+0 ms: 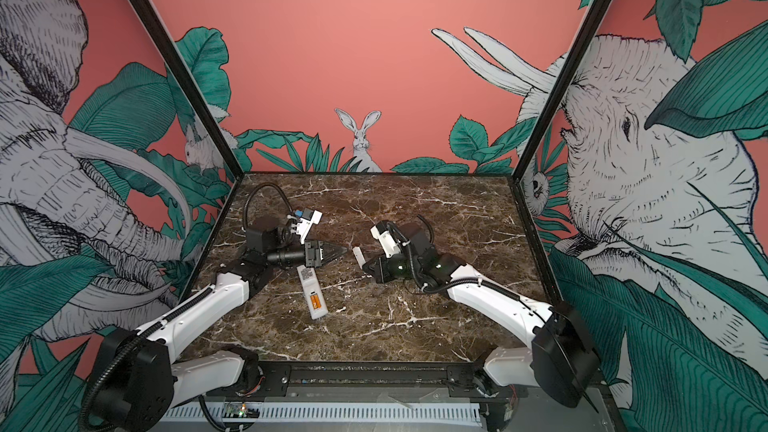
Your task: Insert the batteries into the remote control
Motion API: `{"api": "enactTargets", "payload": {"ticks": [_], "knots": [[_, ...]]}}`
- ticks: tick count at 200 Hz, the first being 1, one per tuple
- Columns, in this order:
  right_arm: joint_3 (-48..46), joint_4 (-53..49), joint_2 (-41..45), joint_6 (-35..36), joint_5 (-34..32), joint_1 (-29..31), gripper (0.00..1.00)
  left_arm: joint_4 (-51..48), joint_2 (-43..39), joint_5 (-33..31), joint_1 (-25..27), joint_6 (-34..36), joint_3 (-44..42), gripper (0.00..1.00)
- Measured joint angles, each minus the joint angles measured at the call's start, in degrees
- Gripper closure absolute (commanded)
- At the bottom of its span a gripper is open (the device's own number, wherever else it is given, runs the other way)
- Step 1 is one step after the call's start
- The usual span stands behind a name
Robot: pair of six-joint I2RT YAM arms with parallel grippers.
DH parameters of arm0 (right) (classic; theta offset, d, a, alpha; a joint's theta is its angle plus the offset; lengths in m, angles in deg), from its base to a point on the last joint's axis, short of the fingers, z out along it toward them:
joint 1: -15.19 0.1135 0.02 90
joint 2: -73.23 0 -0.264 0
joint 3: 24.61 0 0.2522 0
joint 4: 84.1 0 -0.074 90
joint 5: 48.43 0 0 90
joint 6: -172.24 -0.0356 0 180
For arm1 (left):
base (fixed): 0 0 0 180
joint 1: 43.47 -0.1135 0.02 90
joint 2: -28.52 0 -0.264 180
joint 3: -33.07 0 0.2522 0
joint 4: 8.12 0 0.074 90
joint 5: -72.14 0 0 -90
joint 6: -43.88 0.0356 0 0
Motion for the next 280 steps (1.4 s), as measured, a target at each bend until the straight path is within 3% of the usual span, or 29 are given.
{"api": "enactTargets", "payload": {"ticks": [39,101,142,185,202,261,280], "knots": [[-2.54,5.16,5.03,-5.01,6.51,-0.15,0.91,12.74,2.84,3.02,3.78,-4.37,0.00,0.02],[-4.92,16.74,7.61,-10.49,12.13,-0.33,0.91,34.36,5.60,7.67,4.37,-17.81,-0.04,0.07],[-7.74,28.37,5.57,-14.97,14.32,-1.77,0.91,37.62,2.95,9.88,4.74,-20.57,-0.04,0.12],[-9.46,39.34,2.45,-19.50,16.98,-2.51,0.90,32.26,-0.63,9.66,4.72,-17.05,0.02,0.38],[-9.73,42.10,1.77,-20.59,17.33,-2.51,0.90,29.75,-0.74,9.68,4.70,-15.61,0.13,0.44],[-9.90,45.44,1.36,-21.99,18.08,-2.73,0.87,25.27,-0.72,9.09,4.74,-12.81,0.68,0.73],[-10.54,46.34,1.20,-22.18,18.12,-2.86,0.87,23.85,-0.72,9.07,4.74,-11.96,0.85,0.78]]}}
